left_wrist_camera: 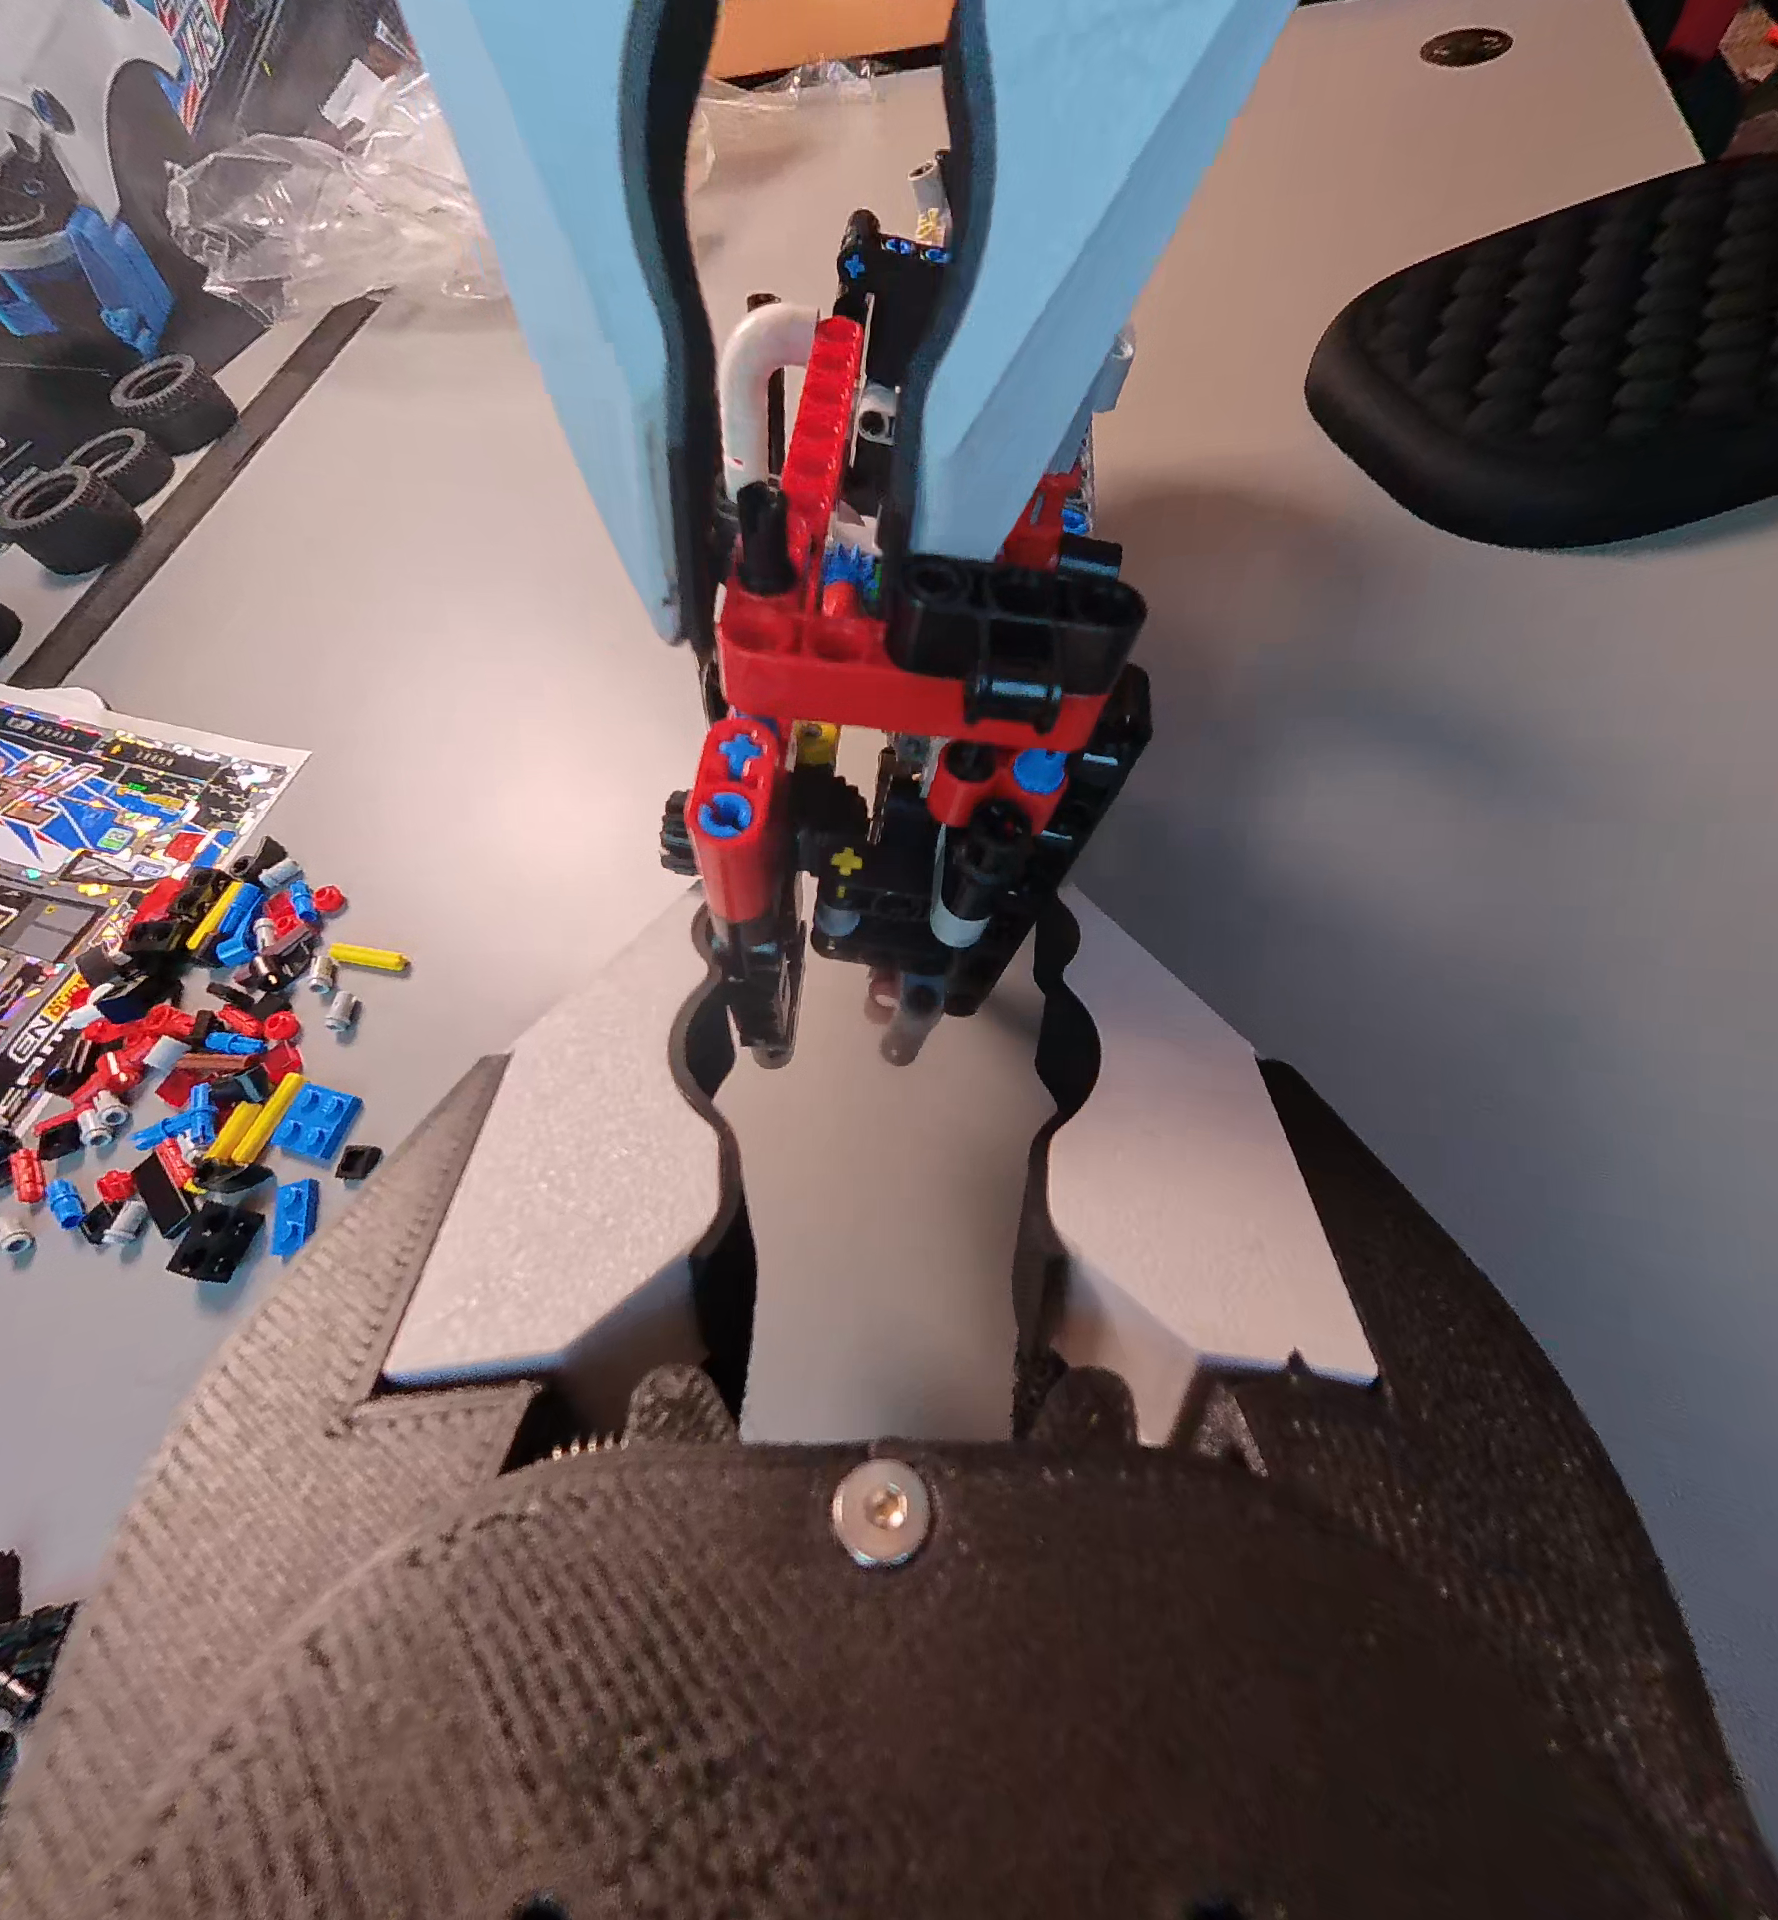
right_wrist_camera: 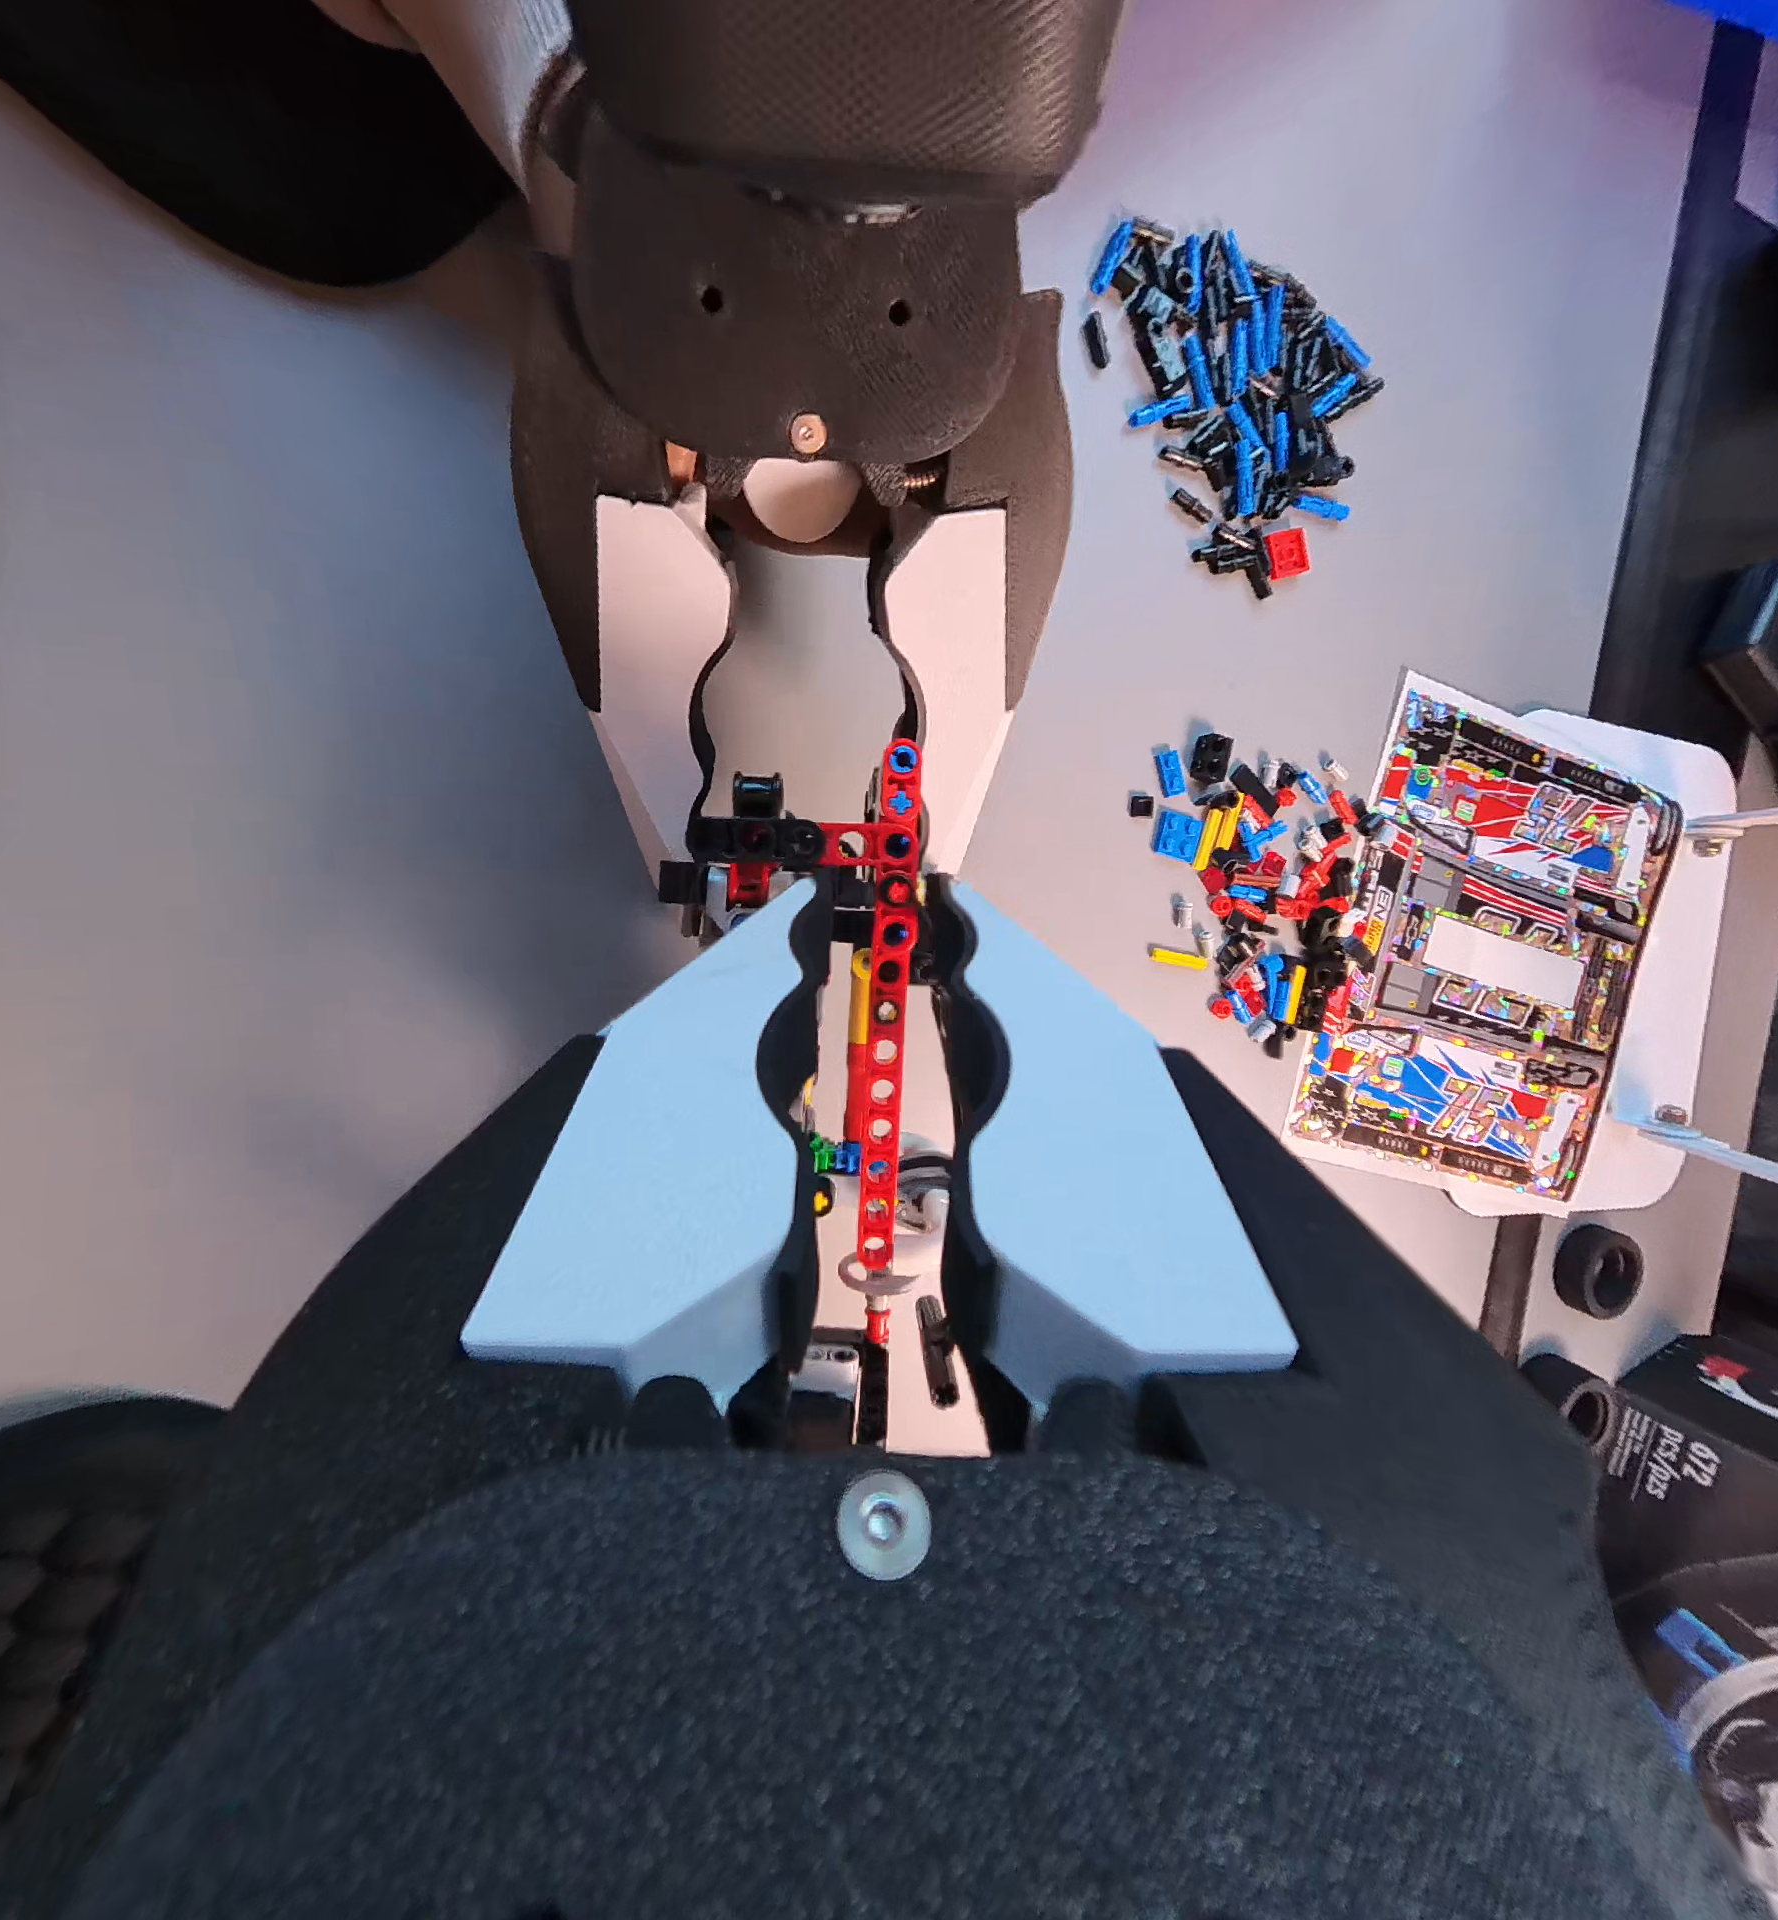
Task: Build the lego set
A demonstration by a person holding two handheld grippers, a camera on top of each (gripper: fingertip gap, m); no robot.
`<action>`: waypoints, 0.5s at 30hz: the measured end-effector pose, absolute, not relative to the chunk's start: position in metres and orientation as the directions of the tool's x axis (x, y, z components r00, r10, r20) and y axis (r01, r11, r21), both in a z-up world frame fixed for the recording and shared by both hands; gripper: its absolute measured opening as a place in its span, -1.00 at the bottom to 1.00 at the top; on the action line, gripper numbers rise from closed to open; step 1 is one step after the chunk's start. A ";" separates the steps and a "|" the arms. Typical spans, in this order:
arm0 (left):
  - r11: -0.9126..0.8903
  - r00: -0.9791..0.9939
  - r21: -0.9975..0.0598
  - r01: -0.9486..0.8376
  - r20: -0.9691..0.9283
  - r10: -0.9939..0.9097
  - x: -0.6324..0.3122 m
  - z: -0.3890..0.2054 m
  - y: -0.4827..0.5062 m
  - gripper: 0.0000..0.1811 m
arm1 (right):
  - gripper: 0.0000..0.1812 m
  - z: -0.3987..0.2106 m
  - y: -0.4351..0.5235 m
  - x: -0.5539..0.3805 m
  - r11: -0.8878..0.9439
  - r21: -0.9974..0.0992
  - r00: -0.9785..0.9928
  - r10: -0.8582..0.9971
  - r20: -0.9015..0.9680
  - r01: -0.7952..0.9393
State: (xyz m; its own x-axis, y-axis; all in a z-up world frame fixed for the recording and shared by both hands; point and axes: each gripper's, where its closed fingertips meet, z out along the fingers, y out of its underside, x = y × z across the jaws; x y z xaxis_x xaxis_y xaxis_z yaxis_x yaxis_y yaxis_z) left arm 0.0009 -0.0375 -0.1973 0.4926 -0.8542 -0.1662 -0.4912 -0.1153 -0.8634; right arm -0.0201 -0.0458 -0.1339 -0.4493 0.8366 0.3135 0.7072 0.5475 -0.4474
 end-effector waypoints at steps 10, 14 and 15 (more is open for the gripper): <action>-0.100 0.491 -0.885 -0.455 -0.155 -0.857 0.003 -0.199 -0.033 -0.20 | -0.95 -0.139 -0.047 -0.020 0.533 -0.470 -0.446 0.846 0.291 0.704; -0.059 0.459 -0.890 -0.451 -0.175 -0.871 0.011 -0.197 -0.030 -0.24 | -0.95 -0.138 -0.045 -0.020 0.533 -0.468 -0.442 0.846 0.298 0.705; -0.059 0.451 -0.890 -0.452 -0.171 -0.876 0.012 -0.198 -0.030 -0.24 | -0.95 -0.139 -0.045 -0.019 0.534 -0.463 -0.443 0.845 0.298 0.707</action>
